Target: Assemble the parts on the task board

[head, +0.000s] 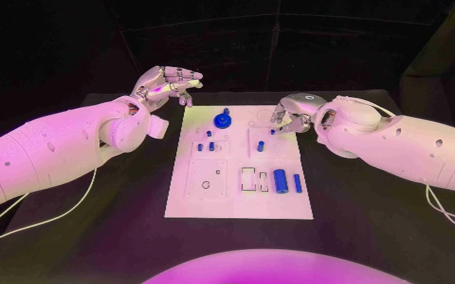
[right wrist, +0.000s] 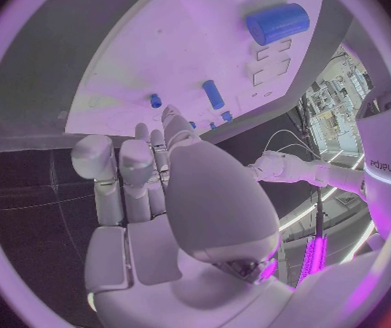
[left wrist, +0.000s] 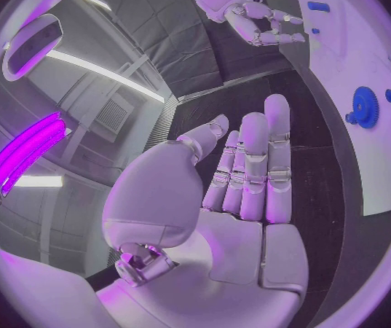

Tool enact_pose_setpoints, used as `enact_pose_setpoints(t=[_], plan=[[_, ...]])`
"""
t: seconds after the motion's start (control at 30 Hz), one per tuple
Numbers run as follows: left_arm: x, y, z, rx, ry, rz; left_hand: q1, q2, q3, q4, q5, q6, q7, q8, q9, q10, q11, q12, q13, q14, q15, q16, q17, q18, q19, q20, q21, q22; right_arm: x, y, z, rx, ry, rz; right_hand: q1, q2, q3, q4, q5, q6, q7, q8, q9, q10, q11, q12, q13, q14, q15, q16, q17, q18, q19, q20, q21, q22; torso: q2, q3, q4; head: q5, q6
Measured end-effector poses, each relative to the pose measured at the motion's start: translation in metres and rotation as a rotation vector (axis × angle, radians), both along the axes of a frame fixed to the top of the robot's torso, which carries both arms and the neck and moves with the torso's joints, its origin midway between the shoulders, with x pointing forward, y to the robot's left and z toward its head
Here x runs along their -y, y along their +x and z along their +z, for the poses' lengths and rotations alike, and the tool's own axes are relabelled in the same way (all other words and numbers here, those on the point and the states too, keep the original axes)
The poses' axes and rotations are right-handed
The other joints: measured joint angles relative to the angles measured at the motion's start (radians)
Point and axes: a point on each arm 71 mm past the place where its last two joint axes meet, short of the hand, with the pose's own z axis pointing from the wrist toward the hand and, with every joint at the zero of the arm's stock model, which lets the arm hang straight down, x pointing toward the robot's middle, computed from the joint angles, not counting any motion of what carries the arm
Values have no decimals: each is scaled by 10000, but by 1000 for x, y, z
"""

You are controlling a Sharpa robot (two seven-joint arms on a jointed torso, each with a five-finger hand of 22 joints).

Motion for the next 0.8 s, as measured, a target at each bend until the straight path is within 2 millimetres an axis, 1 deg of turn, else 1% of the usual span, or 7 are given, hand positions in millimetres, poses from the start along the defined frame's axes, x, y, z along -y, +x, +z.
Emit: enact_pose_setpoints(t=[0.1, 0.2, 0.27, 0.4, 0.47, 0.63, 0.8], plan=[[2, -2, 2, -34, -300, 17, 0, 0, 0, 0, 0, 0, 0, 12, 0, -7, -8, 0, 0, 0, 0, 0, -13, 0, 0, 0, 0, -14, -2, 2, -2, -21, -14, -60, 55, -55, 94, -71, -58, 0, 0, 0, 0, 0, 0, -23, -132, 0, 0, 0, 59, 0, 1, -1, 0, 1, 0, 3, 0, -9, -20], [3, -3, 4, -39, -531, 23, 0, 0, 0, 0, 0, 0, 0, 39, 1, -7, -8, 0, 0, 0, 0, 0, -13, 0, 0, 0, 0, -20, -3, 4, -5, -77, -24, -132, 55, -55, 122, -43, -58, 0, 0, -38, 1, 0, 0, -23, -184, 0, 0, 38, 73, 0, 0, -1, 0, 15, 0, 5, 9, -21, -31], [4, -4, 4, -46, -633, 54, 73, 73, -41, -42, 0, -4, -4, 79, 0, -42, 27, 90, 11, 0, 0, 0, -30, -1, 0, 0, -49, -50, -4, 3, -8, -149, -25, -152, 55, -55, 122, -43, -58, 0, 0, -38, 1, 0, 0, -23, -207, 0, 0, 38, 72, 0, 1, -1, 0, 15, 0, 5, 18, -22, -39], [3, -3, 4, -50, -729, 149, 107, 107, -41, -42, 0, -36, -36, 115, 1, -44, 28, 126, 19, 0, 0, 0, -43, -1, 0, 0, -64, -64, -6, 3, -12, -261, -33, -164, 55, -54, 122, -43, -58, 0, 0, -38, 1, 1, 1, -23, -218, 0, -1, 38, 72, 0, 1, 0, 0, 14, -2, 8, 19, 28, -62], [2, -3, 5, -55, -767, 203, 107, 107, -41, -42, 0, -72, 0, 114, 7, -79, -7, 127, 19, 0, 0, 0, -43, -1, 1, 0, -64, -73, -6, 3, -14, -318, -51, -169, 54, -54, 165, -81, -58, 0, 0, -38, 1, 1, 0, -23, -249, 0, -1, 38, 84, 0, 1, -1, 0, 14, -2, 12, 19, 48, -70], [1, -3, 5, -66, -810, 305, 225, 225, -70, -70, 0, -72, -1, 190, 10, -114, 28, 227, 19, -36, -37, 1, -82, -2, 1, 0, -116, -108, -8, 4, -17, -407, -92, -177, 55, -54, 331, -58, -58, 19, 18, -38, 16, 1, 0, -23, -357, 0, -1, 117, 129, 0, 27, 25, 0, 50, -8, 12, 16, 59, -99], [0, -2, 5, -78, -826, 362, 225, 225, -69, -70, 0, -72, 0, 191, 10, -149, -7, 232, 18, -72, -1, 1, -92, -2, 1, 0, -117, -119, -10, 4, -19, -507, -140, -172, 96, -12, 468, -60, -113, 60, 44, -38, 22, 96, -18, -23, -482, 0, -1, 233, 264, 0, 40, 39, 57, 156, -12, 9, 3, 85, -128]])
